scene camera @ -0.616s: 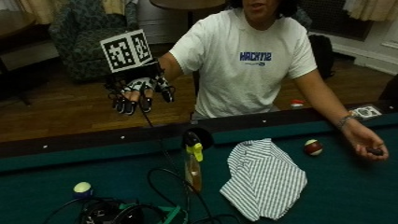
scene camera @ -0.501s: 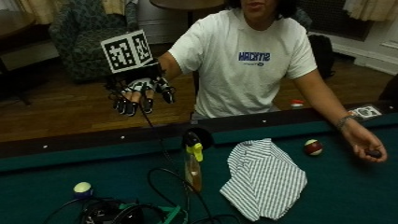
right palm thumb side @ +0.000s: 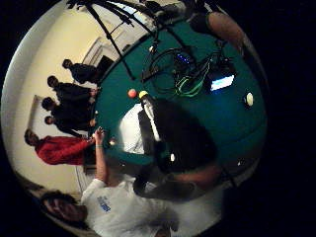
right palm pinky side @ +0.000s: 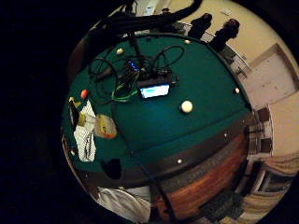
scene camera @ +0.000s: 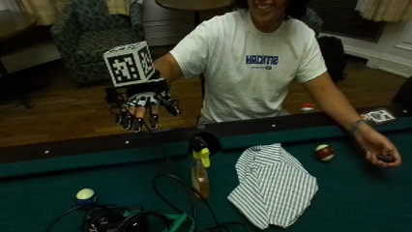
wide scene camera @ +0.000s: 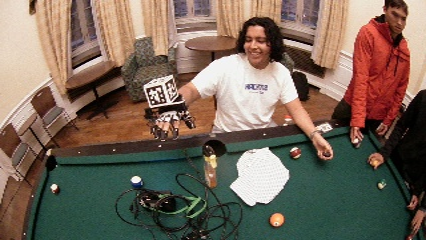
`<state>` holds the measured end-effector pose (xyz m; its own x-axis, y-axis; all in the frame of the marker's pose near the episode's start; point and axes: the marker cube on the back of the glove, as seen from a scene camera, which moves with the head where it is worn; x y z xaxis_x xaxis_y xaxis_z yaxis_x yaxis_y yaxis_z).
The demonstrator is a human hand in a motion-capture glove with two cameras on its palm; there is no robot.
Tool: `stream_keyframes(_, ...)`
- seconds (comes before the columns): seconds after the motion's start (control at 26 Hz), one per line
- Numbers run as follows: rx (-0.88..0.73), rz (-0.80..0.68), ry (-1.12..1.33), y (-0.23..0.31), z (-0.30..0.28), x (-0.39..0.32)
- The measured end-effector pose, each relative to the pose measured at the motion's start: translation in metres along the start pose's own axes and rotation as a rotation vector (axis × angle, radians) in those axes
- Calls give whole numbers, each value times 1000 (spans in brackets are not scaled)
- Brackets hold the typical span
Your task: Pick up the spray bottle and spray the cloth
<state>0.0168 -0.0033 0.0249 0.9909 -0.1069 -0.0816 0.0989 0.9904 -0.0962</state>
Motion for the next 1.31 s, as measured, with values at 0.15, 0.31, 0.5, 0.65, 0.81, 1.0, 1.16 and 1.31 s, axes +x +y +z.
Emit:
stream_keyframes(0.15,-56,-41,-9,10,26,8)
stream_keyframes(0.31,-96,-77,-52,21,57,15)
stream_keyframes(0.5,-134,-96,-131,34,88,26)
stream_keyframes(0.65,-127,-108,-232,40,105,30)
stream_keyframes(0.81,-136,-105,-455,42,122,25)
stream_keyframes(1.0,-131,-64,-800,36,146,9)
stream_keyframes(1.16,-70,-11,-968,28,160,1)
stream_keyframes(1.31,28,41,-1032,19,167,-3)
